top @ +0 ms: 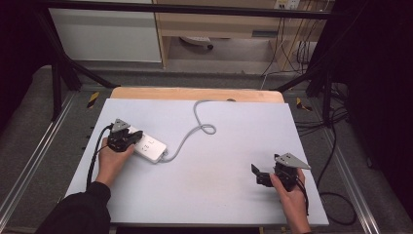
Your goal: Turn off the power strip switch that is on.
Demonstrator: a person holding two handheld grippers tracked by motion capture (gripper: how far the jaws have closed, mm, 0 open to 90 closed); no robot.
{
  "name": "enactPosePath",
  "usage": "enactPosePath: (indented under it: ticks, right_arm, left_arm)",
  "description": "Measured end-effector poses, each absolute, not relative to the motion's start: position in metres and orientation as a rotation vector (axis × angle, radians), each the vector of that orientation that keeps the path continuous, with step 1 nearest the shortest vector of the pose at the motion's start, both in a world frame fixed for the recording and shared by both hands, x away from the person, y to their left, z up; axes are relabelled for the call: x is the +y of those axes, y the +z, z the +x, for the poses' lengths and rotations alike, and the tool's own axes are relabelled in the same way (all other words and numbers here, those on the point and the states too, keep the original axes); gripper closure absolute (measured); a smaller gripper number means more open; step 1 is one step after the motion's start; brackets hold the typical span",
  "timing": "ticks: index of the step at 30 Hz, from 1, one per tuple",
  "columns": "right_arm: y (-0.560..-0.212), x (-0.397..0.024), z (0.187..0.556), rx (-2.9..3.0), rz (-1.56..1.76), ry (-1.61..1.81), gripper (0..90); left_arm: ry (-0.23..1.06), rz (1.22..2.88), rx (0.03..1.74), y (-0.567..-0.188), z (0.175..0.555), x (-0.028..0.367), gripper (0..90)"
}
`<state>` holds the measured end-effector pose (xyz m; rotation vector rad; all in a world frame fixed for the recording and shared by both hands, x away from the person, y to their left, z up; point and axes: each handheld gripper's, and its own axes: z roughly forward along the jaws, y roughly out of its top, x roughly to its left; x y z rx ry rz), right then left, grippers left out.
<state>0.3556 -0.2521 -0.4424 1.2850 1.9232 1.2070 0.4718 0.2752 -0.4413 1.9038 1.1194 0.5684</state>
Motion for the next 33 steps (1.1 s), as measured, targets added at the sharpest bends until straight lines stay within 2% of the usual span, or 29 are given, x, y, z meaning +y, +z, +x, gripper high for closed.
enactPosePath:
  ticks: [33]
  right_arm:
    - [-0.441,-0.253,0.355,1.915,1.282,1.214,2.4]
  left_arm:
    - [0.555,1.839,1.135,-0.438,0.471,0.283,90.0]
